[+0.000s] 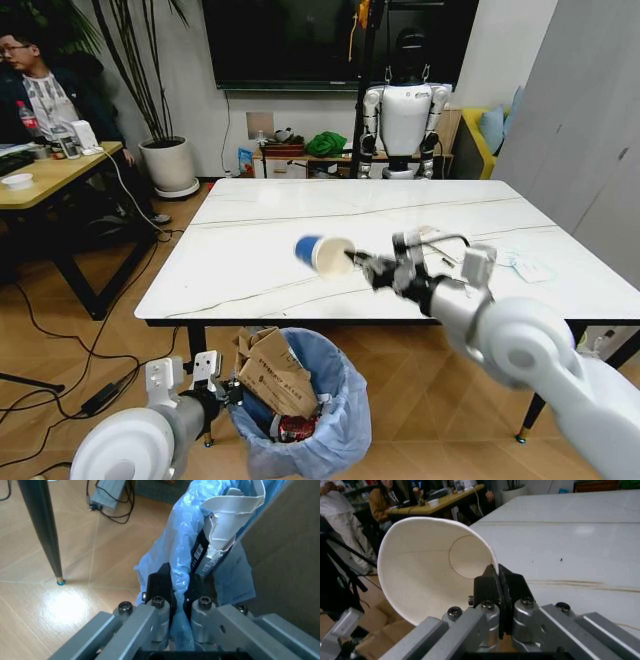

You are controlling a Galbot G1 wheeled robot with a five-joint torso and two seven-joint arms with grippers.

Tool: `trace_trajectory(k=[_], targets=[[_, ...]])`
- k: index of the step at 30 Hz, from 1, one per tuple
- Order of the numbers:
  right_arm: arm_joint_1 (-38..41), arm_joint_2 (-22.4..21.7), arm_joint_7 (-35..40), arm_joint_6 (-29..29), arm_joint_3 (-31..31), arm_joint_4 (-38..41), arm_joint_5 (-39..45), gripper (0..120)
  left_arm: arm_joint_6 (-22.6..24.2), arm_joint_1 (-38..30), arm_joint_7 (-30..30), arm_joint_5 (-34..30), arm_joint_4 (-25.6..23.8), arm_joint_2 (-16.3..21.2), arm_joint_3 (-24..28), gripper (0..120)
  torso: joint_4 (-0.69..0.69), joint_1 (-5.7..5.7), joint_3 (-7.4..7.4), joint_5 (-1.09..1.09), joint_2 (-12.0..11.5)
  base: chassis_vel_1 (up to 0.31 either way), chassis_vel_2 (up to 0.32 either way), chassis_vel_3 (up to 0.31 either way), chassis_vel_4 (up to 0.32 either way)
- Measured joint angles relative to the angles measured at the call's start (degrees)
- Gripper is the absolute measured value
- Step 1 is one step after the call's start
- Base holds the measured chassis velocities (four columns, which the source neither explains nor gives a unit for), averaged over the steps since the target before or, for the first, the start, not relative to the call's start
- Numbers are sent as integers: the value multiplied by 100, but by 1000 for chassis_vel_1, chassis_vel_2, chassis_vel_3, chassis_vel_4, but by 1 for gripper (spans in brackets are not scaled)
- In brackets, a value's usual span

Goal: Pick up the trash bin and place the trash from the table into it.

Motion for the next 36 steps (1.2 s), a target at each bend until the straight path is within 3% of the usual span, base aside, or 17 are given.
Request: trace_trajectory(k=[11,26,36], targets=[[-879,-424,-271,17,63,580,-355,0,0,-36,-63,-147,19,53,-120,0,0,0,0,-1,0,0,0,0,0],[-1211,-430,-393,-48,-38,731,-1106,0,0,-211,-65,-190,109,38,-27,0,0,0,1,-1,-1,0,0,0,0],[-1493,-432,-644,-55,-56,893,-1549,39,0,-273,-65,-192,146,30,79,0,0,0,1,-1,-1,0,0,0,0]])
